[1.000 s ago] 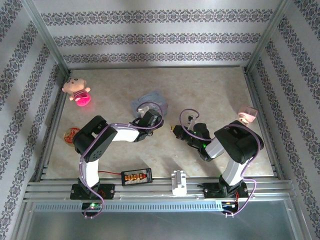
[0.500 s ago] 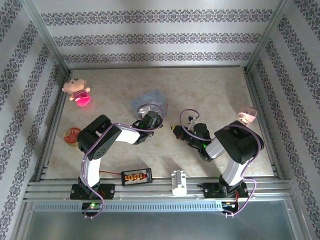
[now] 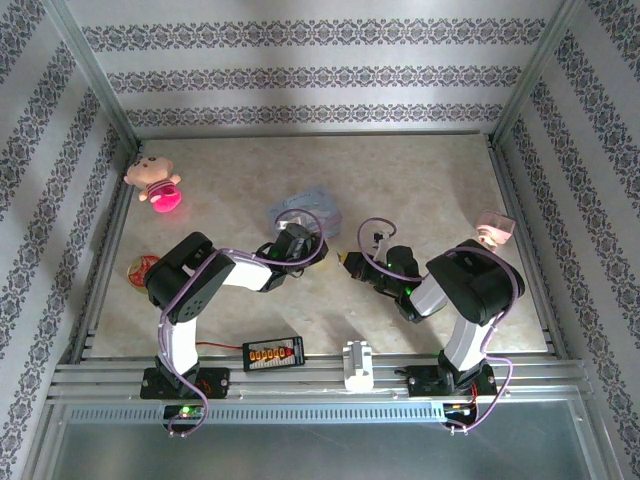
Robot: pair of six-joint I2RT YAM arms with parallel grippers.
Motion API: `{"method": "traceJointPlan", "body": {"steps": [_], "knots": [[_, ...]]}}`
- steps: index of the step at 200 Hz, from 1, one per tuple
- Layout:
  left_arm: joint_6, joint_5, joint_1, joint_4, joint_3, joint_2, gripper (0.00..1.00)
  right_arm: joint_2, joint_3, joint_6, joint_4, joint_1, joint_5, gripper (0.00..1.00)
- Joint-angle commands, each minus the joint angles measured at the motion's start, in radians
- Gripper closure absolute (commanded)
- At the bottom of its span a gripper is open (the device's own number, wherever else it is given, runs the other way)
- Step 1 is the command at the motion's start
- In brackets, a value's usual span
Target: Unlock a padlock with a key
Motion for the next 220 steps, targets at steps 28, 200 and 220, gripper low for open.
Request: {"method": "traceJointPlan", "body": {"steps": [28, 200, 220], "knots": [[-0.099, 0.265, 0.042, 0.226, -0.013, 0.057, 0.93, 0.063, -0.004, 0.042, 0.122, -0.013, -0.084, 1.00], [0.020, 0.105, 0.042, -0.305, 0.068, -0.004, 0.55, 0.004, -0.079, 0.059, 0.146, -0.093, -0.082, 1.00], [0.068, -0.025, 0.006, -0.466, 0.122, -0.027, 0.40, -0.011, -0.087, 0.051, 0.137, -0.099, -0.083, 1.00]]}}
